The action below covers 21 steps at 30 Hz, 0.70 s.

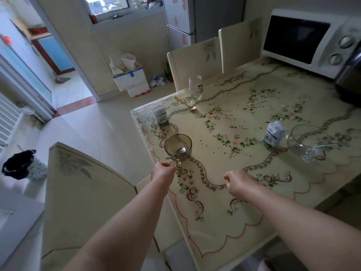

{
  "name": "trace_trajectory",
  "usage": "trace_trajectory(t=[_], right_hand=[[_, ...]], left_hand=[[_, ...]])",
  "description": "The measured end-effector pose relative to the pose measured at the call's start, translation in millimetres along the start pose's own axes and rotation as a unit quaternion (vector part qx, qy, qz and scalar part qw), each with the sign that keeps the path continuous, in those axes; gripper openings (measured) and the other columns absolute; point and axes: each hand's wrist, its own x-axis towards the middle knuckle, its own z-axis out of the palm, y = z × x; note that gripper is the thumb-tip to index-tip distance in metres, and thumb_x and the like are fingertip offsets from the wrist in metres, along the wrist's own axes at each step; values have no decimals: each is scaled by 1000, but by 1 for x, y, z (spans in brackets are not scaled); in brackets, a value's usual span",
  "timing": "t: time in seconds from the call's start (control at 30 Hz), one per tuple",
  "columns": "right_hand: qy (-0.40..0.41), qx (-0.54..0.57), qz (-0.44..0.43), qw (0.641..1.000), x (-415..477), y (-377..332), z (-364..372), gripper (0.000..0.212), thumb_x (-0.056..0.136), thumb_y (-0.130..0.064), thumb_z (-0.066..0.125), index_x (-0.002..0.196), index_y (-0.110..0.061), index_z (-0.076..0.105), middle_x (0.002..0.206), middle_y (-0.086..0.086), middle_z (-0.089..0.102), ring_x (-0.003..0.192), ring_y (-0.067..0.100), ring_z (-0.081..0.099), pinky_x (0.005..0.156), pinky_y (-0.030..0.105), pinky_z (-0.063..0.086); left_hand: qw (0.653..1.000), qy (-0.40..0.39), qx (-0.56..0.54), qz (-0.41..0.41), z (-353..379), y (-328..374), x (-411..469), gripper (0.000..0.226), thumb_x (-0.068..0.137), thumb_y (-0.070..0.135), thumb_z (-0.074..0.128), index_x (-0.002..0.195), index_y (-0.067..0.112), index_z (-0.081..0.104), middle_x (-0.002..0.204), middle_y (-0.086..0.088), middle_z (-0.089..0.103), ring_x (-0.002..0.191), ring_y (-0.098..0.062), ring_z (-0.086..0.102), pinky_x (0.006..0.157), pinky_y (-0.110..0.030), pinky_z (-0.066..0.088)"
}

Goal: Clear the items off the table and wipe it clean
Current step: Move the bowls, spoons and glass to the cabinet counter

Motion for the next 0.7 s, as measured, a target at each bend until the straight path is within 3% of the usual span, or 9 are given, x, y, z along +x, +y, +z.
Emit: trace_trajectory(t=[0.2,0.4,0.5,0.63,0.7], right_hand=[[11,9,21,1000,-9,18,-2,38,94,-16,45,129,-27,54,120,-3,63,86,12,63,73,28,56],[19,42,49,998,-22,43,-7,43,93,-13,45,133,-27,50,126,-2,60,77,10,57,64,22,50],[33,50,70,996,-24,54,-11,41,93,-16,47,132,-27,51,126,-2,60,89,11,61,75,27,55],[38,62,85,994,-26,63,-9,35,93,-19,47,125,-27,57,122,-3,62,97,16,60,79,30,53],[47,73,96,992,-27,68,-8,32,93,-20,48,122,-29,58,121,-4,63,96,16,61,78,30,54]], left_hand=[[999,-47,0,-19,17,3,9,26,93,12,56,119,10,58,100,-8,66,82,-19,59,67,-29,49],[993,-68,-62,-77,35,14,19,19,100,21,47,111,10,58,79,-7,59,62,-16,51,54,-29,46],[989,-63,-94,-93,44,15,23,20,101,25,47,105,8,56,71,-6,56,57,-16,48,55,-29,43],[989,-34,-116,-86,55,17,28,28,100,26,49,118,6,56,88,-10,63,60,-16,51,53,-29,44],[987,-19,-134,-91,59,17,29,32,99,21,51,126,5,55,107,-13,66,72,-19,57,66,-31,49]])
